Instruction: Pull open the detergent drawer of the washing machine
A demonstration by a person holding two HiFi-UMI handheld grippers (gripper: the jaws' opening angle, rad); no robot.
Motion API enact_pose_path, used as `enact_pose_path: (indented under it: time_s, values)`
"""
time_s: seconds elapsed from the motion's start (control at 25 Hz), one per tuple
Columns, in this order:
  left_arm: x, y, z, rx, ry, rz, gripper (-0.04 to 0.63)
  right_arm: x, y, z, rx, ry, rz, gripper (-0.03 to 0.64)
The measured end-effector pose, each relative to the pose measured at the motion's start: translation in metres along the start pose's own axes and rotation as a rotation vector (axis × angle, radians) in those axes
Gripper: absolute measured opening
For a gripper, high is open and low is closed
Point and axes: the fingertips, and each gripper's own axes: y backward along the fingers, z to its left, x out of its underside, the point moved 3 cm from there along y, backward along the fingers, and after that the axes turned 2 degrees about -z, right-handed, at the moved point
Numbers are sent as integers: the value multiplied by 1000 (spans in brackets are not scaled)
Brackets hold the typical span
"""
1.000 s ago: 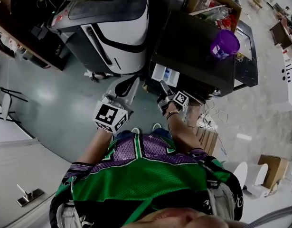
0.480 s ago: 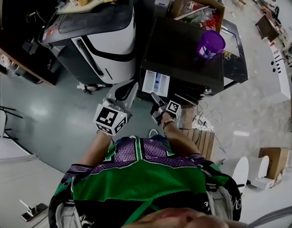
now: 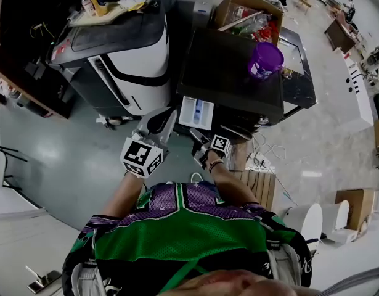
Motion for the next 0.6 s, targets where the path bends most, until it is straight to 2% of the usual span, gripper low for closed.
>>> enact_pose_path:
  time_s: [0.2,0.4,0.6]
  values:
    - [1,-7,-3,5,8,-2,17,15,9,19,19,177,139,428]
    - [12,-11,1,-9,22,15,17,-1,39,14,65,216,116,428]
    - [22,-19,10,-28,106,18,17,-25,71,13,153,341,99,428]
